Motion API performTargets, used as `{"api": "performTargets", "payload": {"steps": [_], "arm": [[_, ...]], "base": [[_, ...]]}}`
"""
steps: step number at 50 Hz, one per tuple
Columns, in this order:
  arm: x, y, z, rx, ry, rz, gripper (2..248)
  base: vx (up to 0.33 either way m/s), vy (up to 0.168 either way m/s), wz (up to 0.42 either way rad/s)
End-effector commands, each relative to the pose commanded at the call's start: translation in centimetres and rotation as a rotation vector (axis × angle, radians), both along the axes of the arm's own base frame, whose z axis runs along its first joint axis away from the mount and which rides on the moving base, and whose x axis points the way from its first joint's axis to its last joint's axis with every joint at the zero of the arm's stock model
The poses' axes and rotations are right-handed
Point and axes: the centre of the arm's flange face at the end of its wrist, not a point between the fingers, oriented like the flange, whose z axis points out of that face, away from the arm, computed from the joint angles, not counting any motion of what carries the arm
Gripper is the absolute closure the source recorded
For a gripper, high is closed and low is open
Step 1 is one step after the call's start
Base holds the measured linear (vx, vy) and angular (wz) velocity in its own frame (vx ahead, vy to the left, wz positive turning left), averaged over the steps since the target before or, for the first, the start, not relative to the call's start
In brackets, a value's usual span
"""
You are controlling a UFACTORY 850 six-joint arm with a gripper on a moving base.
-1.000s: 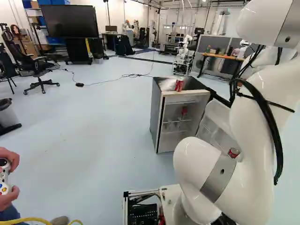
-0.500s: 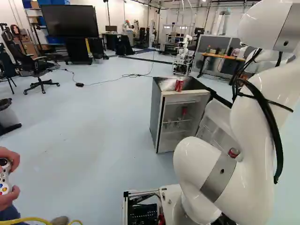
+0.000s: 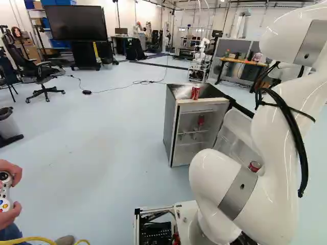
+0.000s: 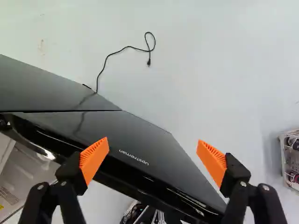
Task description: Grab a drink from the fridge
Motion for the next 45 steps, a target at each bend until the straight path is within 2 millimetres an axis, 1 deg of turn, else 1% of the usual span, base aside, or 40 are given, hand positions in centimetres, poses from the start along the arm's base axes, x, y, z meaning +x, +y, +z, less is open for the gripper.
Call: {"api": "performTargets", "payload": {"steps": [23,31,45], "arm": [[2.3,-3.7,-3.8,0.047,0.032,-0.006,3],[2.4,-4.0,-4.6,0.077,0.053,-0.007,3],[1.9,-3.4,-4.9,0.157,0.111,-0.008,3]], "base": [[0.000,0.000,0.000],[0.000,0.000,0.000],[0.000,0.000,0.000]]}}
